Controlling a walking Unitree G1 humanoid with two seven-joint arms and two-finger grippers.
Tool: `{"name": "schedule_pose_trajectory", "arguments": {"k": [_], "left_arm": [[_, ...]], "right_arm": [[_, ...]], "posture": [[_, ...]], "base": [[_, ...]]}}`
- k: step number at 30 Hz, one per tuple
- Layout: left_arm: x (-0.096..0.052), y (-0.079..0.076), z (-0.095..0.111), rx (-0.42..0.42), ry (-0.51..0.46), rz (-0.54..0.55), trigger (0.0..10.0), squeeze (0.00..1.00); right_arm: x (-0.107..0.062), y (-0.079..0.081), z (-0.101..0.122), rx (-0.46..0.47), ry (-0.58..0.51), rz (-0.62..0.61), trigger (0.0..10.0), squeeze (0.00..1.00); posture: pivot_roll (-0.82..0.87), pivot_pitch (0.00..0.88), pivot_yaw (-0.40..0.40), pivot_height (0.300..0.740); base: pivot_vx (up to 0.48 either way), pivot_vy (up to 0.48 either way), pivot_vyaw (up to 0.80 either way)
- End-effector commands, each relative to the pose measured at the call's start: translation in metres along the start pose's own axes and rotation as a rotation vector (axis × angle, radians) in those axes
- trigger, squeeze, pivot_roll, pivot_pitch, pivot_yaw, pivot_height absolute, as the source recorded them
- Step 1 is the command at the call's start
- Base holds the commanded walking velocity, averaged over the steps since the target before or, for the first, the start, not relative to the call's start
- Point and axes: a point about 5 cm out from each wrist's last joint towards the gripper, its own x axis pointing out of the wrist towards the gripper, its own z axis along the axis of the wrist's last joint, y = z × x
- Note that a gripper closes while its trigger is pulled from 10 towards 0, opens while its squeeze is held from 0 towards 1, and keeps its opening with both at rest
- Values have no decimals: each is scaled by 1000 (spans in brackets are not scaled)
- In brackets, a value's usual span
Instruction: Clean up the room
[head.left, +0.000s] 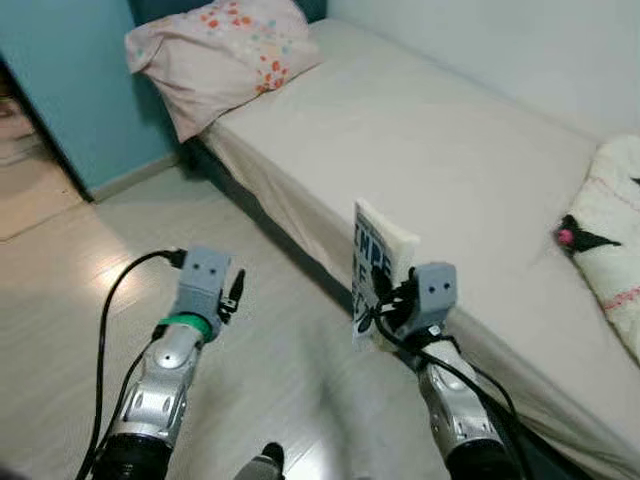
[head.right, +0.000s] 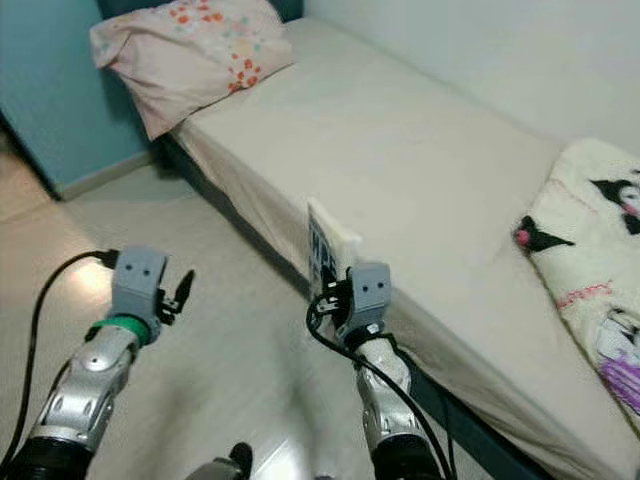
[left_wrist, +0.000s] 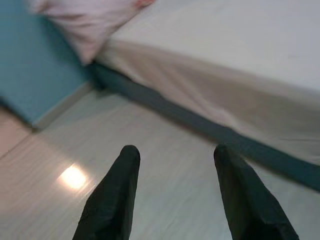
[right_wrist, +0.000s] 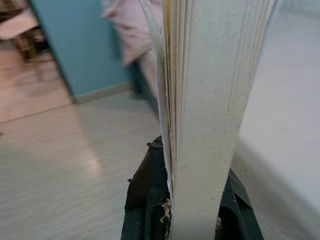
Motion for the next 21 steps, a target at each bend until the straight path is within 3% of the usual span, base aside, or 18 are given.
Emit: {"name": "schedule_pose_trajectory", "arguments": {"k": [1,10,21], "left_arm": [[-1,-5,-7,1,24,-14,10000,0],[0,-4,-7,25,13,3,10000,0],[1,-4,-7,40,11,7,10000,0]], "right_arm": [[-3,-3,0,-4,-9,-9,10000,0],[-3,-3,0,-2,-16,-6,10000,0],[-4,-9,-2,10,-14,-50,10000,0]], "posture": [[49,52,12,740],[51,48,15,740],[49,47,16,740]], "base": [[0,0,631],[0,0,628],[412,244,110]]}}
